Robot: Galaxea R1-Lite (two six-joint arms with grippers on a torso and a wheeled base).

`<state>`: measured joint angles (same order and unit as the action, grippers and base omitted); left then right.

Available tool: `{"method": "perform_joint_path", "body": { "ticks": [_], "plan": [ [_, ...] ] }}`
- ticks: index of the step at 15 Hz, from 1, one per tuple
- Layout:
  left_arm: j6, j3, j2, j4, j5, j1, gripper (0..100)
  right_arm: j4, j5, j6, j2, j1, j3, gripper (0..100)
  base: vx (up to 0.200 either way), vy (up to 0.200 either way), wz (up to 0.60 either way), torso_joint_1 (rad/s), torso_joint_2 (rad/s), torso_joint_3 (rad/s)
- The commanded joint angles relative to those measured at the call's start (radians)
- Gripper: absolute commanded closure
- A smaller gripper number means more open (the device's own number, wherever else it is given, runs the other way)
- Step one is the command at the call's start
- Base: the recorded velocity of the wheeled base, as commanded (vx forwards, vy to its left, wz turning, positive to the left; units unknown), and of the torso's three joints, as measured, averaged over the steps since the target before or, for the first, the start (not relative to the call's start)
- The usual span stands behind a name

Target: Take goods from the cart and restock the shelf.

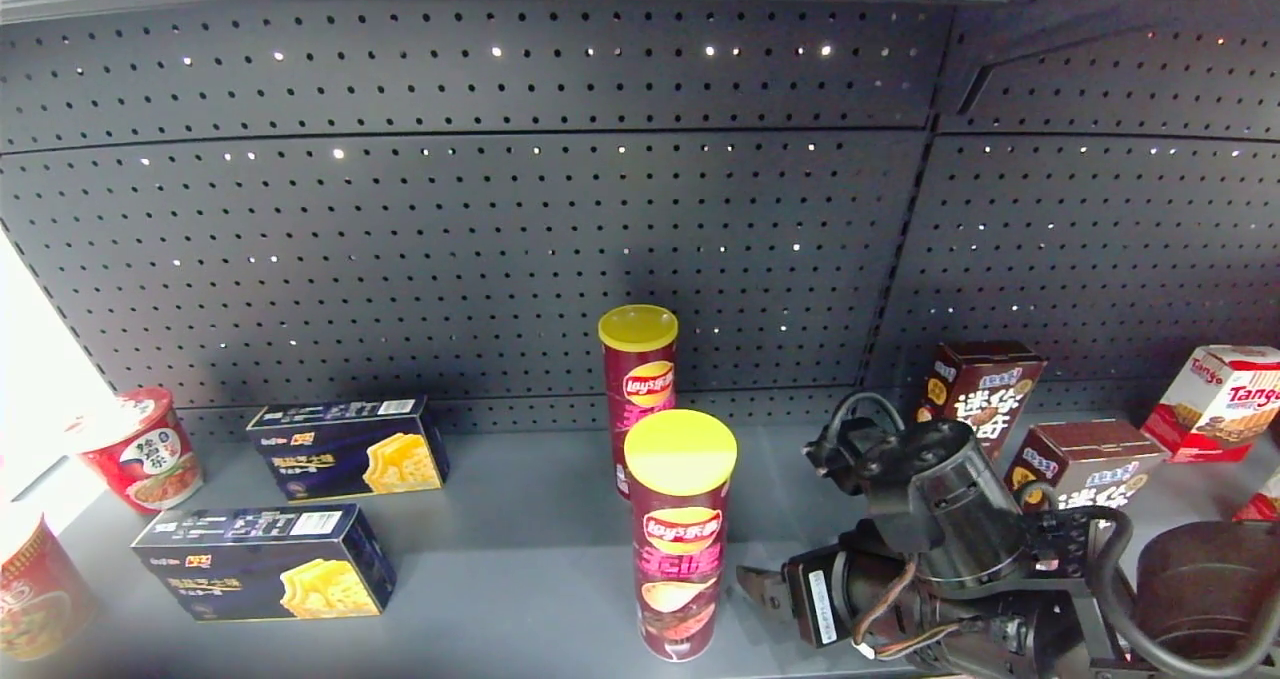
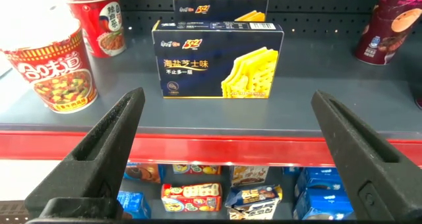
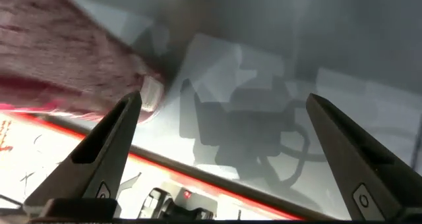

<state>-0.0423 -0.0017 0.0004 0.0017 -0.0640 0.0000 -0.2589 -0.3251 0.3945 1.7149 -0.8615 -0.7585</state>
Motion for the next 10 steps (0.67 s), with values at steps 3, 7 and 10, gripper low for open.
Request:
{"method": "perform_joint_path", "body": {
  "ticks": [3, 7, 10],
  "plan": [
    [-0.001, -0.001, 0.000, 0.000, 0.000, 0.000, 0, -0.003, 0.001, 0.000, 0.012, 0.022, -0.012, 0, 0.000, 0.000, 0.00, 0.000, 0.00, 0.000],
    [-0.001, 0.000, 0.000, 0.000, 0.000, 0.000, 0, -0.003, 0.006, -0.002, 0.040, 0.018, -0.045, 0, 0.000, 0.000, 0.00, 0.000, 0.00, 0.000],
    [-0.001, -0.001, 0.000, 0.000, 0.000, 0.000, 0, -0.003, 0.009, -0.002, 0.045, 0.018, -0.051, 0, 0.000, 0.000, 0.00, 0.000, 0.00, 0.000]
  ]
}}
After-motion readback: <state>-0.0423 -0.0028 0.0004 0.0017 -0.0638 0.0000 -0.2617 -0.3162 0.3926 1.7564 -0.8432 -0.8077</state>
